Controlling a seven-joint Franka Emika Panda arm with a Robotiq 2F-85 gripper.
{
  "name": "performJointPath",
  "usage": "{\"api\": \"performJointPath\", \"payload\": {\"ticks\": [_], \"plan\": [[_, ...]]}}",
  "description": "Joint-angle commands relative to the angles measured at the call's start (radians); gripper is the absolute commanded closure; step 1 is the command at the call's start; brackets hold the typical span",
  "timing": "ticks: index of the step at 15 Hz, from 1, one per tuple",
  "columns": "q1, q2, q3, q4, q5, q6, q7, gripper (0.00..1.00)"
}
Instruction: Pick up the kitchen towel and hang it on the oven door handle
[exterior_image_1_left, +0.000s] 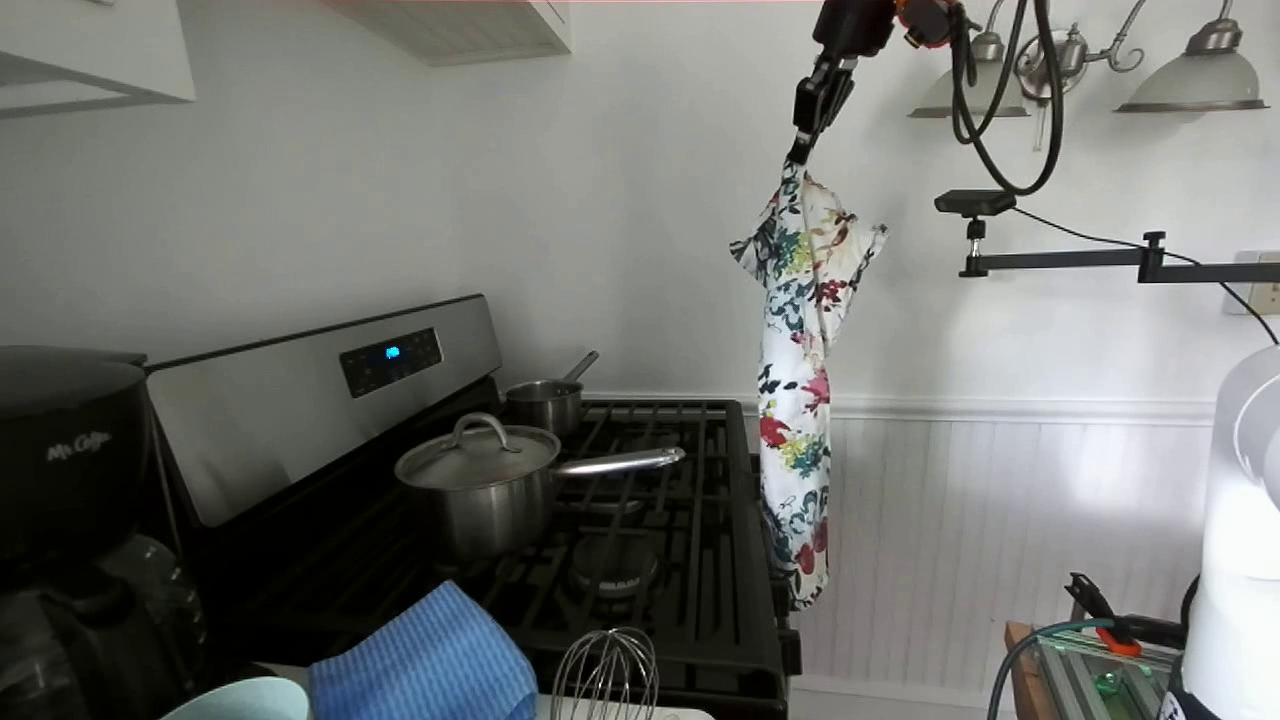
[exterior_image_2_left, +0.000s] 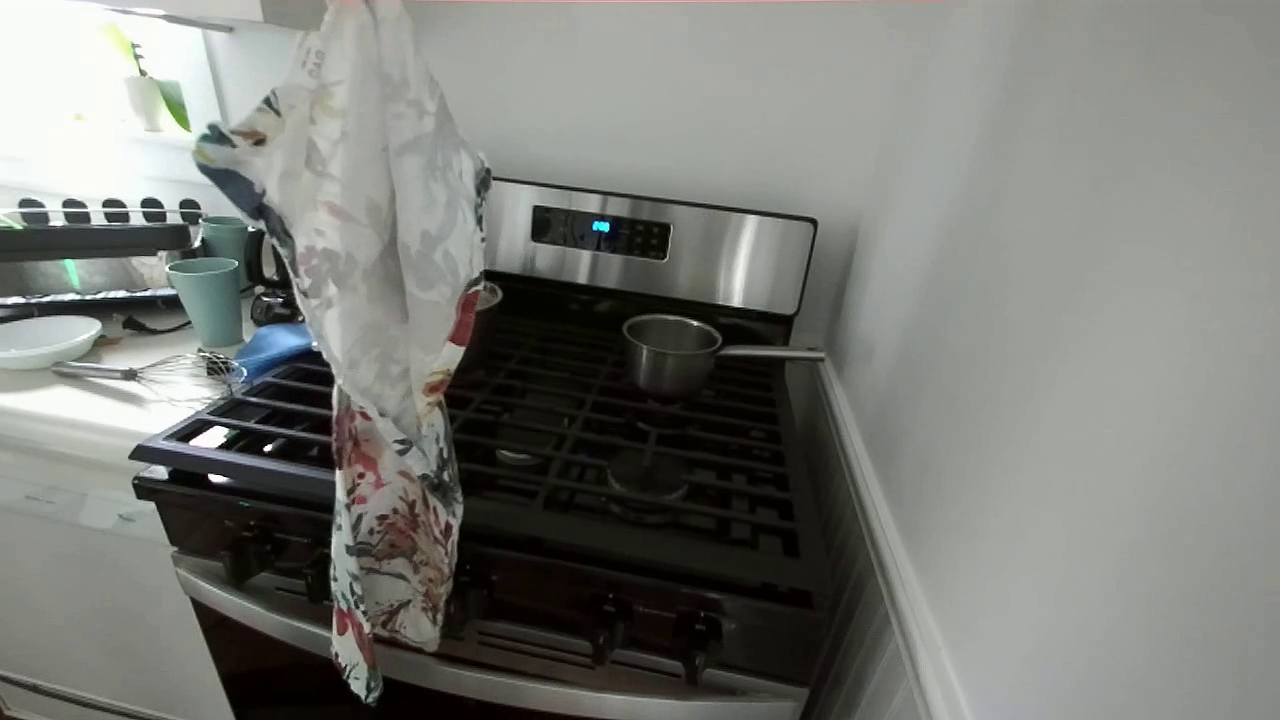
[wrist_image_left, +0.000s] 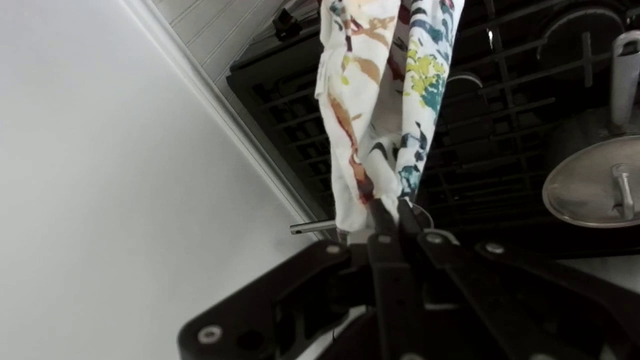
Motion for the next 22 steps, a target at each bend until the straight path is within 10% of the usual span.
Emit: {"api": "performJointPath", "payload": {"ticks": [1, 14, 22], "plan": [[0.002, -0.021, 0.000, -0.062, -0.019, 0.087, 0.032, 0.99], [-0.087, -0.038, 0.012, -0.187, -0.012, 0.390, 0.219, 0.99], [-0.027, -0.082, -0.018, -0.269, 0.058, 0.494, 0.167, 0.99]]}}
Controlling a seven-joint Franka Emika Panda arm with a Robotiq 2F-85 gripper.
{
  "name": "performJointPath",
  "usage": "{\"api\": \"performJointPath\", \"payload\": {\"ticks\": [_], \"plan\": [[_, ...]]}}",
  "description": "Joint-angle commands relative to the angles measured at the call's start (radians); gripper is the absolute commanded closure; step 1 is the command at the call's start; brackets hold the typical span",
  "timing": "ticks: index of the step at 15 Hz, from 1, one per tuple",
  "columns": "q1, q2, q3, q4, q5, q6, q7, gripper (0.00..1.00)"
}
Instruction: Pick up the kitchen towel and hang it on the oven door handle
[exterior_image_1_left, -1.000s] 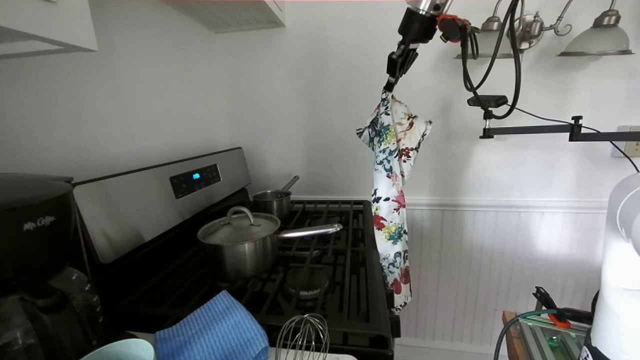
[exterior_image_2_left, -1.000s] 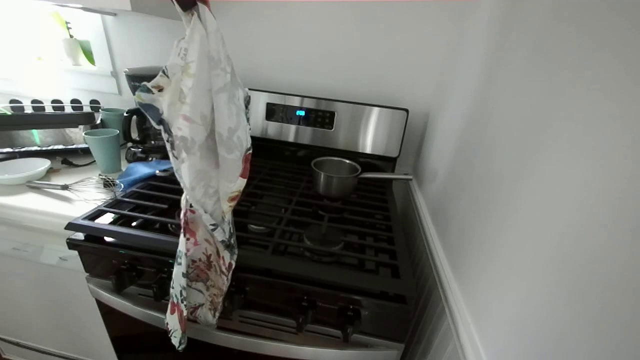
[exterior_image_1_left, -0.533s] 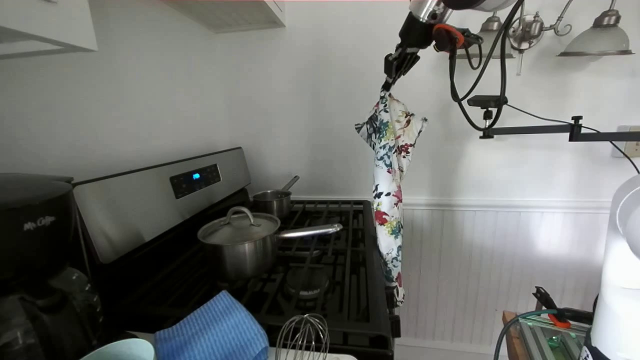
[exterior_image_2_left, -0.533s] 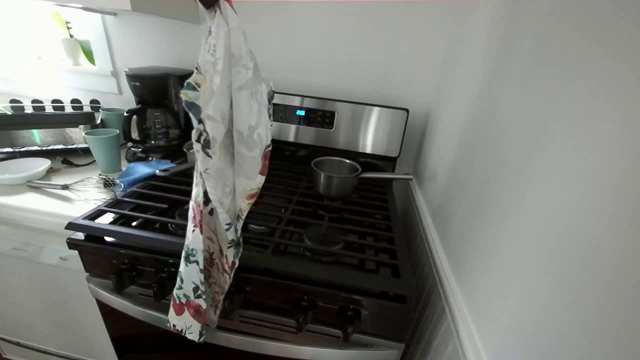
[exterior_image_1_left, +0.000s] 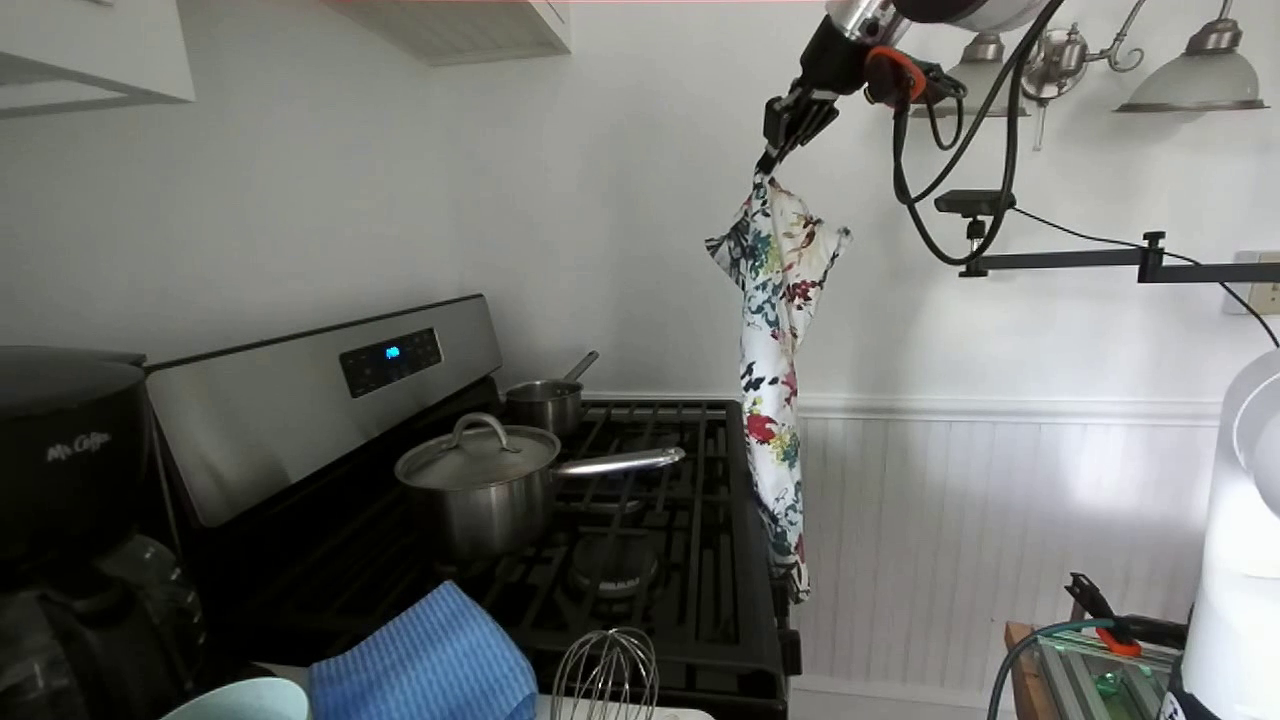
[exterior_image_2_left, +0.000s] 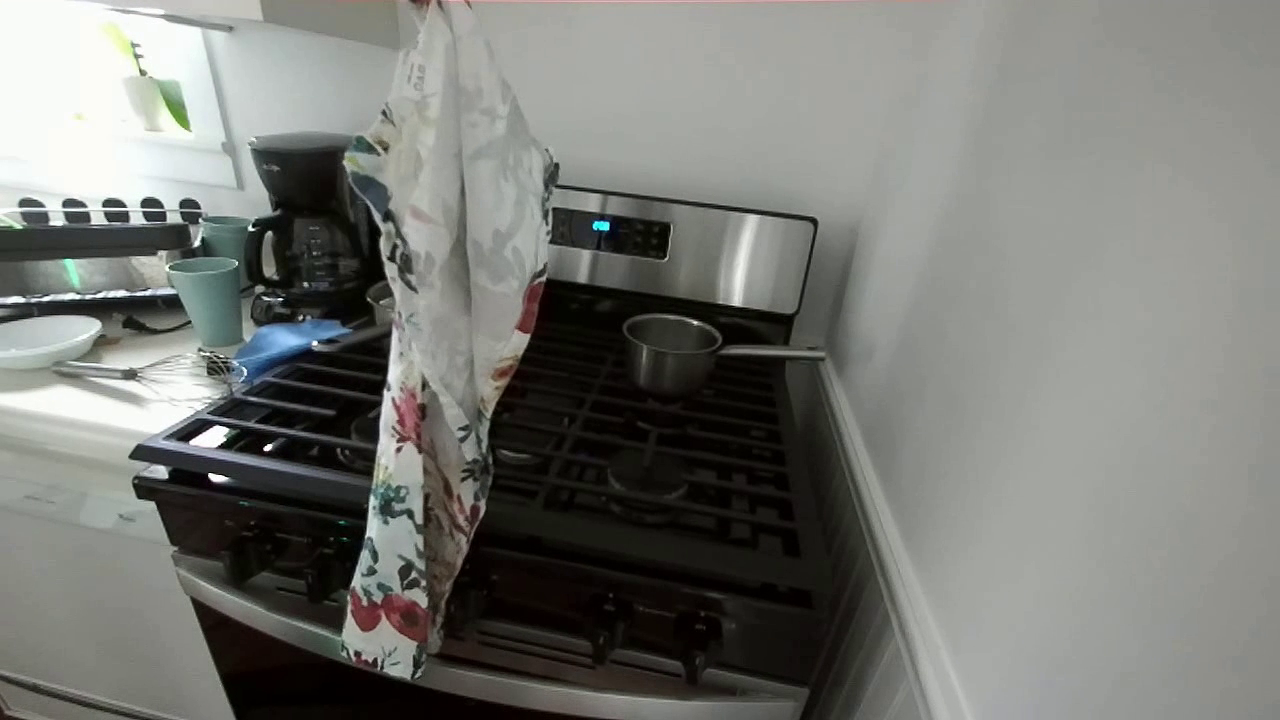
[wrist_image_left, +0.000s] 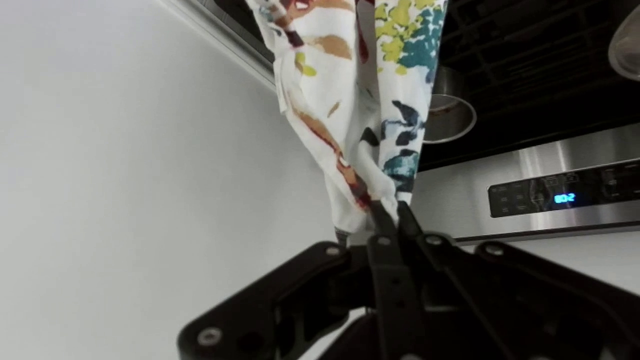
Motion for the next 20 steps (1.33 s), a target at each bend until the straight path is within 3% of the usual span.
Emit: {"api": "performJointPath", "payload": {"ticks": [1, 7, 12, 17, 20], "plan": [[0.043, -0.044, -0.024, -0.077, 0.054, 0.070, -0.054, 0.99], [0.033, -0.016, -0.023, -0.136, 0.043, 0.055, -0.111, 0.99], [0.005, -0.001, -0.019, -0.151, -0.001, -0.052, -0.174, 0.99], [0.021, -0.001, -0.036, -0.159, 0.004, -0.168, -0.253, 0.99], [0.036, -0.018, -0.046, -0.128, 0.093, -0.204, -0.183, 0.99]]}}
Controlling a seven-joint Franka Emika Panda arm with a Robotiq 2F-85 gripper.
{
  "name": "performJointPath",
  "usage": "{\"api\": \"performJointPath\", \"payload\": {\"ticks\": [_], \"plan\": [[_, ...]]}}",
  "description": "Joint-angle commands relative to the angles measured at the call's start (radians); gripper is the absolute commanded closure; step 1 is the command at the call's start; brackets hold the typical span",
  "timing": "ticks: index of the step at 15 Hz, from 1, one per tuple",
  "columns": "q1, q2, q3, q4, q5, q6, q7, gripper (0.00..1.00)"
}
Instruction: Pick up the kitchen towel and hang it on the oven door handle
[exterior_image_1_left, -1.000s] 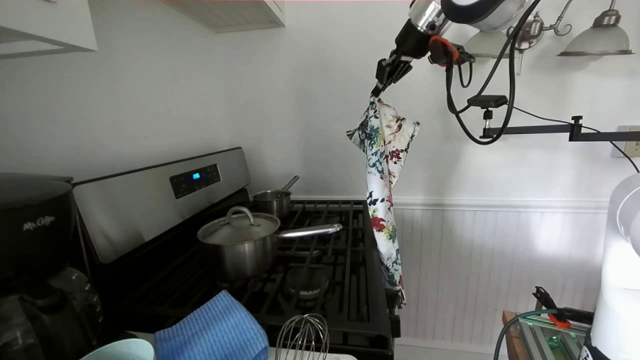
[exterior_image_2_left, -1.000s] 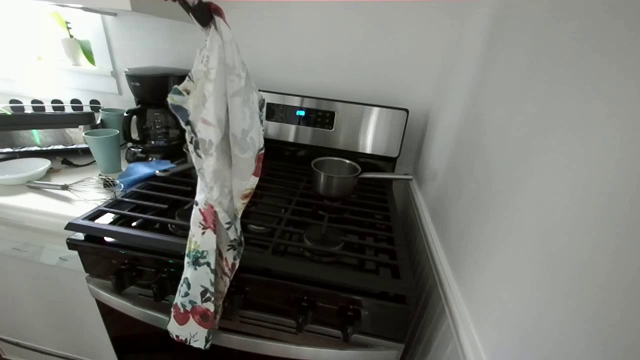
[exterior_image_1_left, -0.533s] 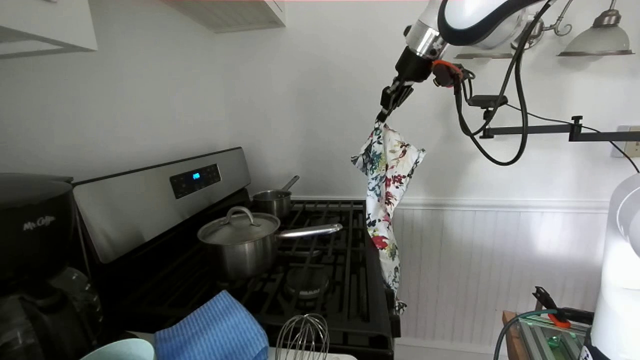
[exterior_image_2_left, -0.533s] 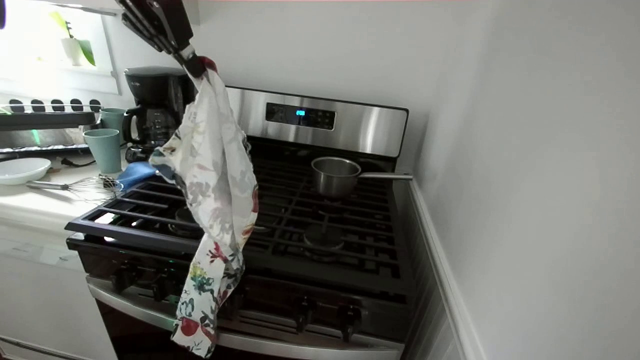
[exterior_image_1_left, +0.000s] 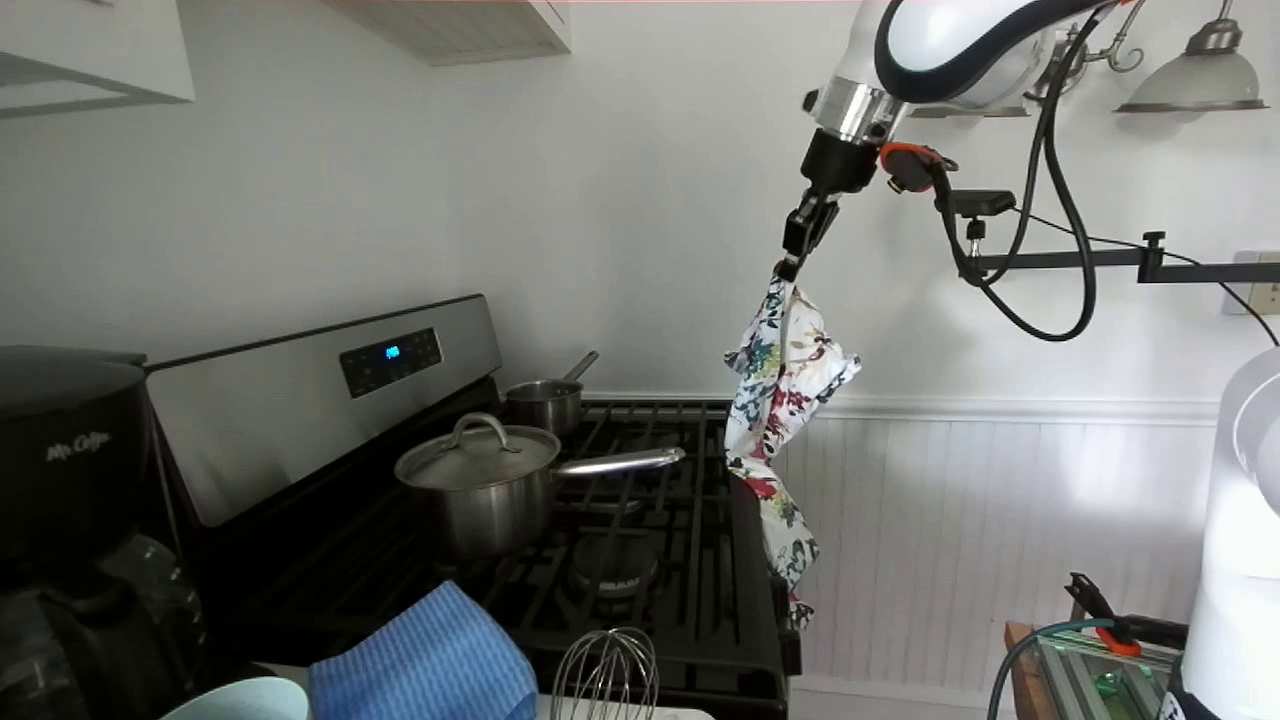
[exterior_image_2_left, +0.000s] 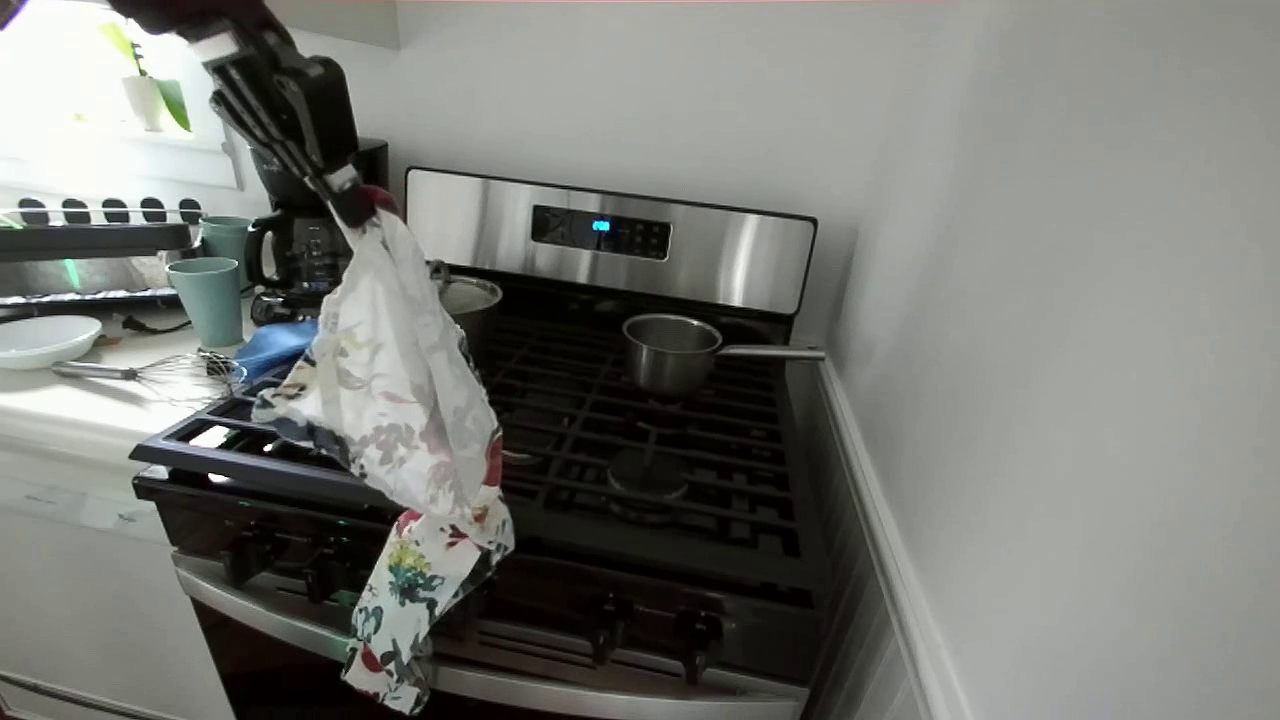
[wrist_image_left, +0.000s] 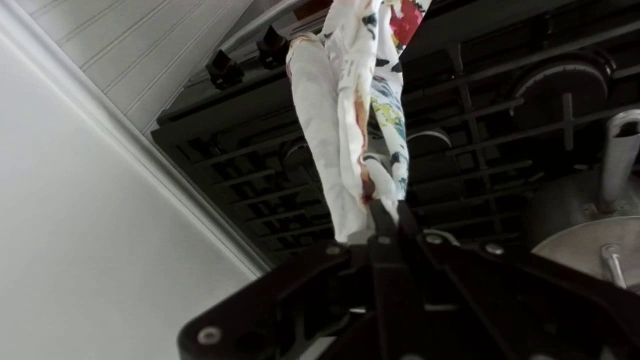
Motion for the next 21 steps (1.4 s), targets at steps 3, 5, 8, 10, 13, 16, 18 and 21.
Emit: {"api": "performJointPath", "payload": {"ticks": [3, 5, 8, 10, 13, 16, 18, 21], "plan": [[0.018, -0.036, -0.010, 0.076, 0.163, -0.056, 0.134, 0.99], [0.013, -0.043, -0.002, 0.114, 0.215, -0.077, 0.199, 0.99], [0.006, -0.048, 0.012, 0.170, 0.286, -0.108, 0.309, 0.99], [0.000, -0.043, 0.021, 0.196, 0.331, -0.107, 0.388, 0.99], [-0.007, -0.047, 0.035, 0.204, 0.393, -0.055, 0.495, 0.99], [-0.010, -0.061, 0.046, 0.180, 0.457, 0.035, 0.574, 0.99], [-0.011, -0.072, 0.053, 0.152, 0.492, 0.127, 0.605, 0.99], [0.018, -0.070, 0.038, 0.107, 0.497, 0.209, 0.534, 0.99]]}}
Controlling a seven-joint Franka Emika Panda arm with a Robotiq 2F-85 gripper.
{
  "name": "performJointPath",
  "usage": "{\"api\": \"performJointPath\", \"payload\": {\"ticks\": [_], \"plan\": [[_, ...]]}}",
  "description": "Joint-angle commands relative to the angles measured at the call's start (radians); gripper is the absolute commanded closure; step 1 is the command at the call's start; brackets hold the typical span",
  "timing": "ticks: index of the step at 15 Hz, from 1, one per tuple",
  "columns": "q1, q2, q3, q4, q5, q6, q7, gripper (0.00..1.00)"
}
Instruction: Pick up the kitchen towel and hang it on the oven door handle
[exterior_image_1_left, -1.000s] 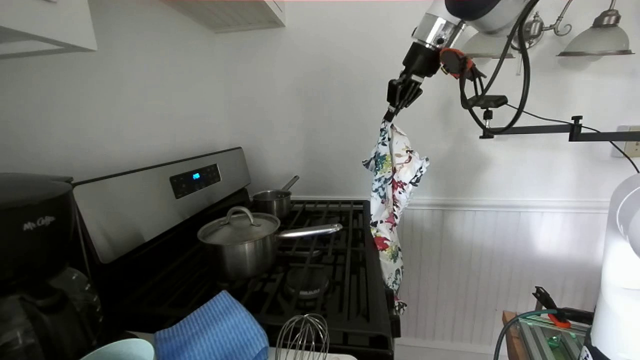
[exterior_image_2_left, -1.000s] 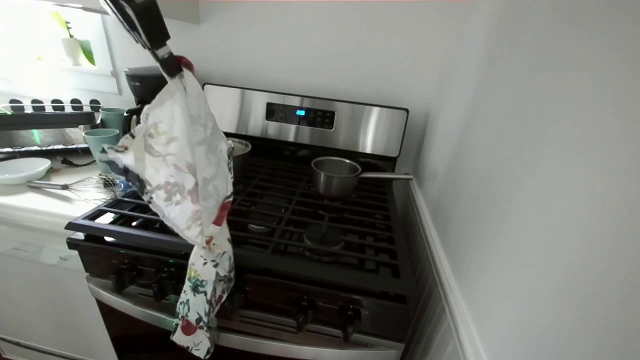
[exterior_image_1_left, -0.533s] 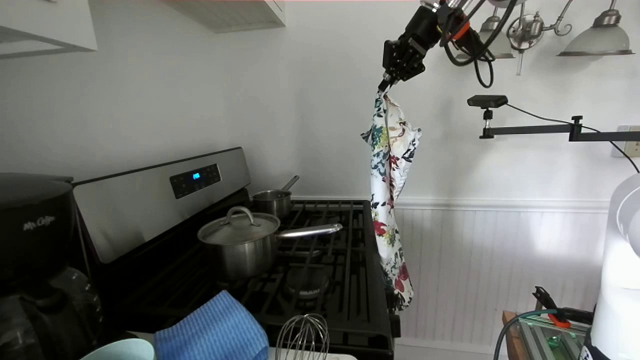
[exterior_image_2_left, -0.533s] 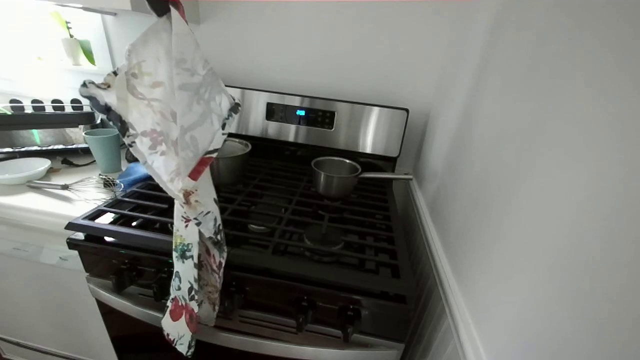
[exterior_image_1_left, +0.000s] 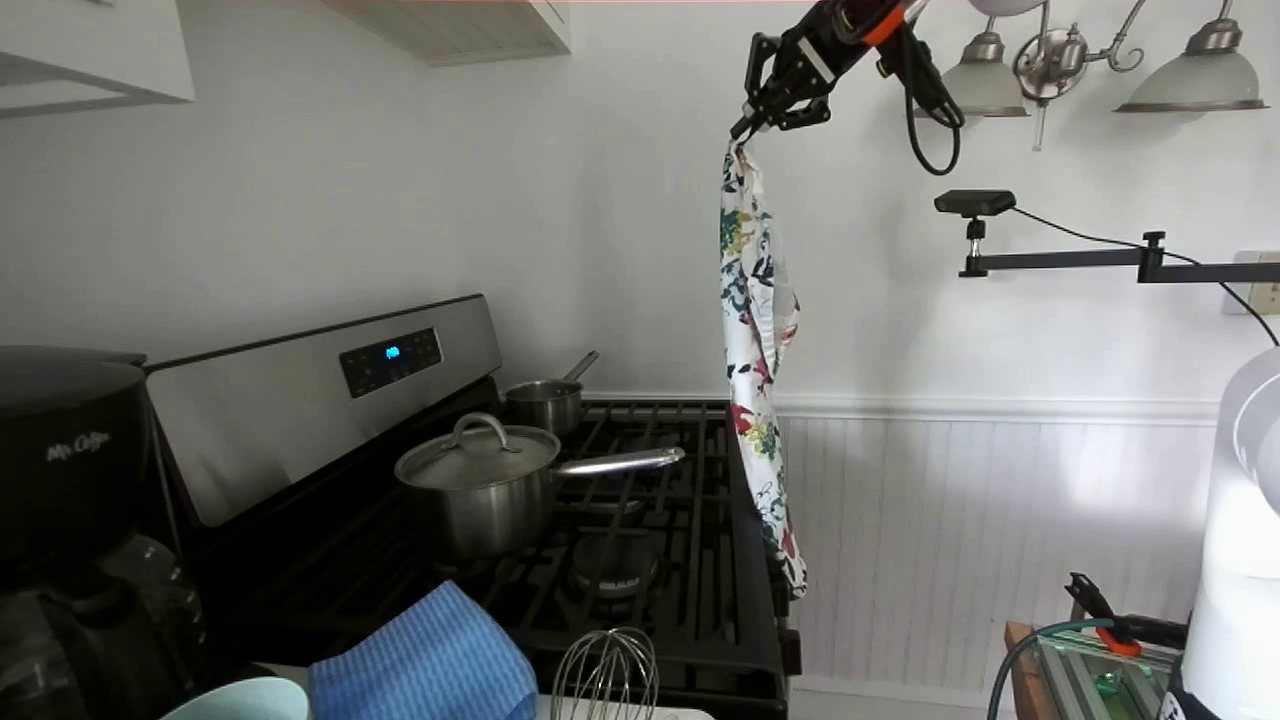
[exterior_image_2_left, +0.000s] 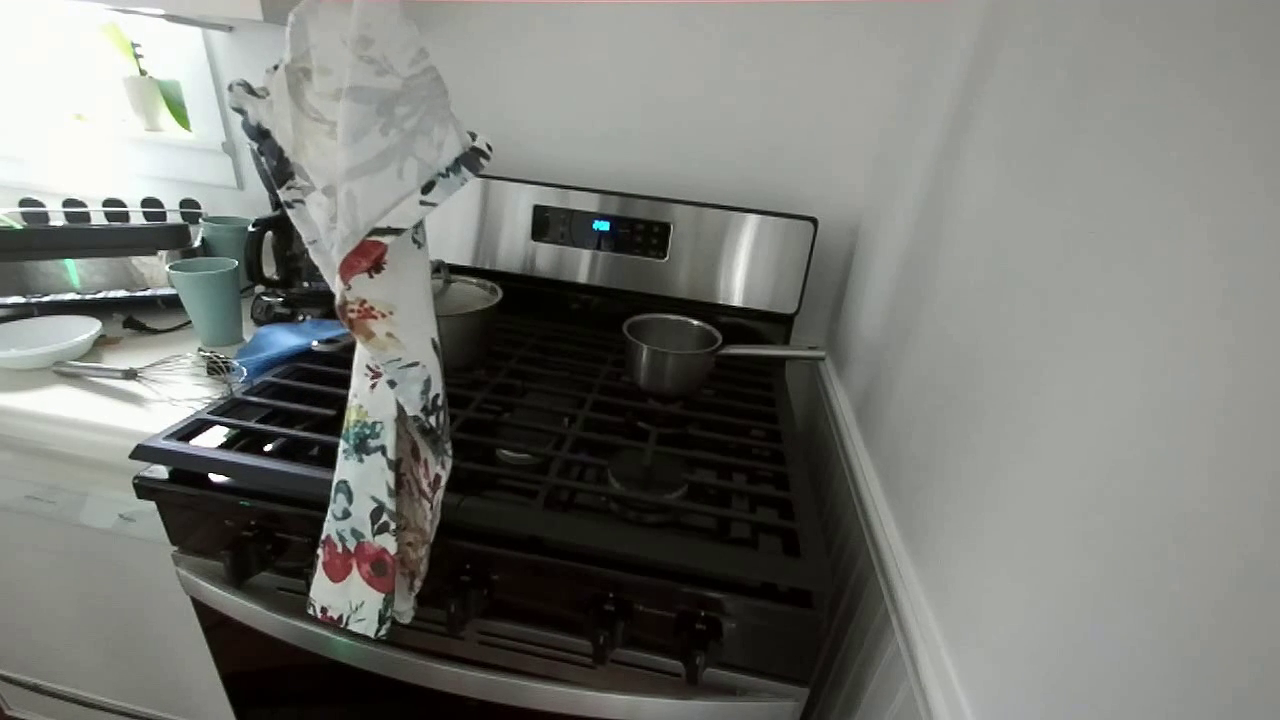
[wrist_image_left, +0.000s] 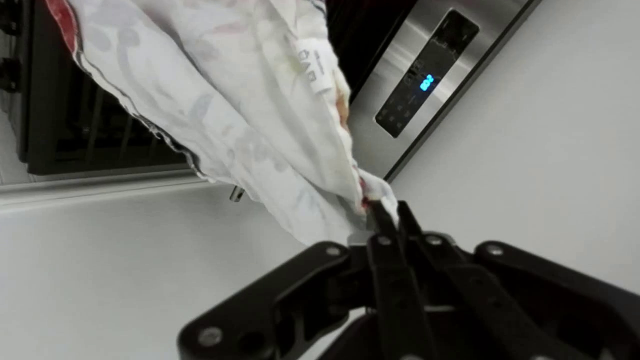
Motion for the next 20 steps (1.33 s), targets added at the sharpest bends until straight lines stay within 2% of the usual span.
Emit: {"api": "performJointPath", "payload": {"ticks": [1, 9, 20], "plan": [[0.019, -0.022, -0.009, -0.076, 0.026, 0.082, -0.061, 0.99], [0.027, 0.003, -0.044, -0.129, -0.019, -0.061, -0.231, 0.99], [0.008, 0.065, -0.076, -0.183, -0.191, -0.232, -0.464, 0.99]]}}
